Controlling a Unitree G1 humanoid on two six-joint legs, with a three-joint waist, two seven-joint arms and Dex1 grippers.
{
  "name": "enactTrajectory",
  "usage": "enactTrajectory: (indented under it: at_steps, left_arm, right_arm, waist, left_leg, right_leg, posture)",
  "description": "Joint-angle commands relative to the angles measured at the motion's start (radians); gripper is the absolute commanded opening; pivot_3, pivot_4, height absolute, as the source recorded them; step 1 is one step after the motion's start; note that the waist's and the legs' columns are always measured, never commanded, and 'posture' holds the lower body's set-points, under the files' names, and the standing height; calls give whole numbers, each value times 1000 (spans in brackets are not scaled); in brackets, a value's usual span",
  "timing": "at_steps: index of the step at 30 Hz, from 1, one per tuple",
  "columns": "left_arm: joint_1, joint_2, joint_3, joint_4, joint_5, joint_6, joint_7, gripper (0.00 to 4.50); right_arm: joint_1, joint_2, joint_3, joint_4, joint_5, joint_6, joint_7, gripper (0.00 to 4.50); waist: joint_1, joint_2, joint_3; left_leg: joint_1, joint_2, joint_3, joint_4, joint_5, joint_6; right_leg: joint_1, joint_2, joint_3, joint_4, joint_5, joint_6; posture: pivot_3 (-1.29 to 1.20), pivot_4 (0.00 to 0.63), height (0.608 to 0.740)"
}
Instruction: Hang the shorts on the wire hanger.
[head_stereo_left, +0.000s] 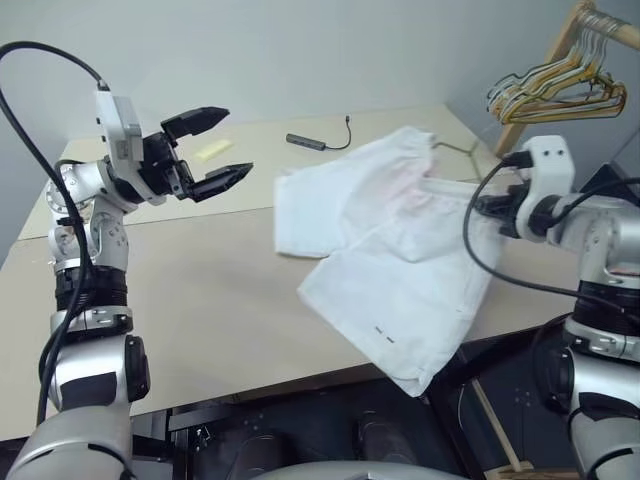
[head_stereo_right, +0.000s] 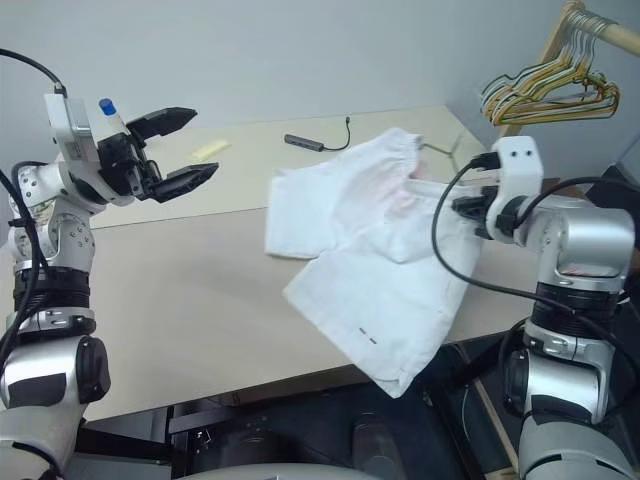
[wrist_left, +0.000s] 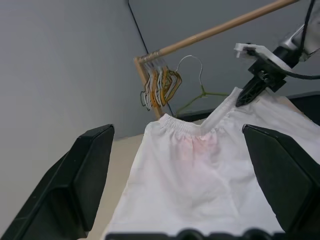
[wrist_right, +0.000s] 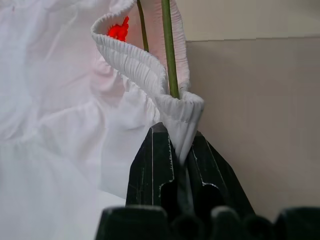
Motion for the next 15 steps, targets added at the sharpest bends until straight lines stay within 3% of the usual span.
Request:
enactTrajectory:
  at_steps: [1, 8, 12, 15]
  left_arm:
    - [13, 6, 16, -100, -62, 46, -1, 4446]
    - [50, -9, 24, -185, -103, 85, 41, 4446]
    - [70, -8, 15, -214, -95, 88, 54, 4446]
    - [85, -7, 21, -245, -108, 97, 65, 4446]
  right_arm:
    - [-66, 16, -82, 5, -57, 68, -143, 0]
    - [-209, 110, -242, 102, -225, 152, -457, 0]
    - [-283, 131, -395, 173, -267, 62, -608, 0]
    - [-303, 109, -430, 206, -291, -14, -689, 0]
  waist:
    - [-11, 0, 0]
    - [-37, 2, -1]
    - [-39, 2, -1]
    - [-40, 2, -1]
  left_leg:
    - [0, 0, 0, 0, 0, 0]
    - [1, 0, -5, -1, 0, 0]
    - [2, 0, -5, -2, 0, 0]
    - [1, -1, -5, -2, 0, 0]
  right_leg:
    - [0, 0, 0, 0, 0, 0]
    - [0, 0, 3, 0, 0, 0]
    - [0, 0, 3, 0, 0, 0]
    - [0, 0, 3, 0, 0, 0]
  posture:
    - [-117, 0, 740]
    - [-114, 0, 740]
    - [-111, 0, 740]
    - [-109, 0, 740]
